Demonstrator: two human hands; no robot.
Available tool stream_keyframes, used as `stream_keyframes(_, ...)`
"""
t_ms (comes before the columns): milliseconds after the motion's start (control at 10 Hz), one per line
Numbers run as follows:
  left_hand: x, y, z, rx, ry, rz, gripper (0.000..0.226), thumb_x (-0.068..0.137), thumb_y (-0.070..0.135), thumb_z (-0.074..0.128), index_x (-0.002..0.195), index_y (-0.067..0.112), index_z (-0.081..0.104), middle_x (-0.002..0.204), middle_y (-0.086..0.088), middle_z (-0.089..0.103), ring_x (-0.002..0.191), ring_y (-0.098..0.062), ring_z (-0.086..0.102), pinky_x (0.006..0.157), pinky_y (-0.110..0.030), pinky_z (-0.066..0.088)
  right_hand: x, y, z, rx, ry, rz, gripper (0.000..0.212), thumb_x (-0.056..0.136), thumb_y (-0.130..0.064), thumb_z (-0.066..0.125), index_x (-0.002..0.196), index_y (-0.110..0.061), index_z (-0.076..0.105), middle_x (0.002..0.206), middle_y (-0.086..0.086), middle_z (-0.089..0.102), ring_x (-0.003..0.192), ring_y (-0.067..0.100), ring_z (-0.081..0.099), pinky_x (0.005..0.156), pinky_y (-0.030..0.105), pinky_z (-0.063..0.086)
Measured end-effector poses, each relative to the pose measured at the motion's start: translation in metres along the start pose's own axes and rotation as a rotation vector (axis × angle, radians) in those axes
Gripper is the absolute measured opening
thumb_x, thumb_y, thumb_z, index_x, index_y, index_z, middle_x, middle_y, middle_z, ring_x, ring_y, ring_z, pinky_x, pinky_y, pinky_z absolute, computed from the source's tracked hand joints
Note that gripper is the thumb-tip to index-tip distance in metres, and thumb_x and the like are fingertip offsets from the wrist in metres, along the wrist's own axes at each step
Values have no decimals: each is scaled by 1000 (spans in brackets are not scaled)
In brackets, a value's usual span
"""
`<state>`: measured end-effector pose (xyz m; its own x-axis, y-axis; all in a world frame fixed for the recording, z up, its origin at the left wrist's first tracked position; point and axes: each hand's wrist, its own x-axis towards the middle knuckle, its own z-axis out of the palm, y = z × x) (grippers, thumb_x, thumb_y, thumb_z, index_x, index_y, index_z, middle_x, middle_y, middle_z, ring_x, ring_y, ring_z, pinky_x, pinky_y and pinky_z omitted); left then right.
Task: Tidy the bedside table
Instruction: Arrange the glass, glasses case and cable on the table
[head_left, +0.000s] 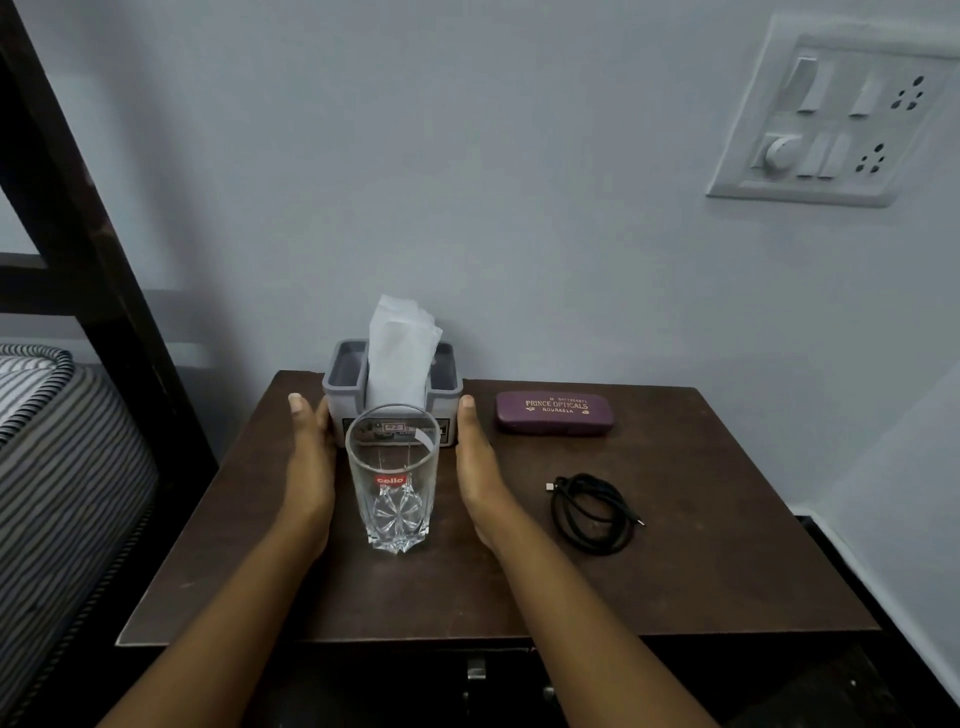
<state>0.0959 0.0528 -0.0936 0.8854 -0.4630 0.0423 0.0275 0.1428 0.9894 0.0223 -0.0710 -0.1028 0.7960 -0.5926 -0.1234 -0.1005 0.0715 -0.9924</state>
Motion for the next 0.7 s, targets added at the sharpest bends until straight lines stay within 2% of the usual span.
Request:
stream_keyframes(100, -6, 3, -6, -16, 47, -73, 91, 70, 86, 21, 141, 31, 36, 147, 4, 42, 135, -12, 38, 116, -37, 22, -7, 2, 0, 26, 12, 5, 72, 87, -70, 23, 146, -29, 29, 153, -9, 28, 141, 10, 25, 119, 38, 17)
stream_keyframes(200, -31, 2, -9, -64, 116, -60, 75, 85, 70, 17, 145, 25, 27, 153, 6, 27, 140, -10, 26, 117, -31, 14, -36, 13, -5, 104, 36, -29, 68, 90, -64, 25, 147, -26, 24, 155, -6, 23, 142, 9, 23, 120, 37, 16)
stream_keyframes(300, -72, 1, -4, -135, 29, -69, 92, 73, 80, 25, 142, 19, 35, 144, 4, 42, 133, -7, 37, 109, -21, 23, -71, 26, -5, 31, 0, -95, 81, 72, -79, 28, 136, -32, 42, 146, -9, 42, 134, 1, 36, 117, 36, 25)
stream_keyframes(400, -96, -2, 8, -98, -19, -70, 105, 43, 96, 40, 124, 30, 51, 118, 20, 59, 110, 13, 53, 85, 0, 38, -90, 28, 0, -96, -48, -140, 75, 80, -75, 22, 133, -30, 49, 140, -12, 49, 129, -5, 41, 115, 28, 29)
stream_keyframes(500, -97, -2, 17, -58, -2, -63, 88, 40, 97, 40, 104, 40, 56, 96, 29, 66, 94, 22, 56, 70, 6, 39, -95, 23, 0, -190, -34, -186, 65, 91, -62, 20, 137, -24, 47, 142, -11, 48, 130, -5, 39, 114, 23, 27)
stream_keyframes(600, -92, -13, 13, -75, 40, -88, 98, 35, 99, 40, 110, 38, 56, 109, 23, 67, 108, 13, 55, 86, -1, 37, -97, 20, 1, -208, -39, -188, 60, 94, -58, 23, 135, -22, 49, 139, -9, 51, 128, -6, 42, 112, 20, 30)
stream_keyframes(700, -95, -19, 8, -66, 69, -87, 103, 41, 99, 36, 124, 38, 48, 140, 7, 49, 129, -6, 42, 103, -21, 28, -99, 19, -1, -232, -43, -183, 48, 99, -44, 27, 135, -20, 50, 139, -9, 52, 125, -9, 42, 106, 6, 28)
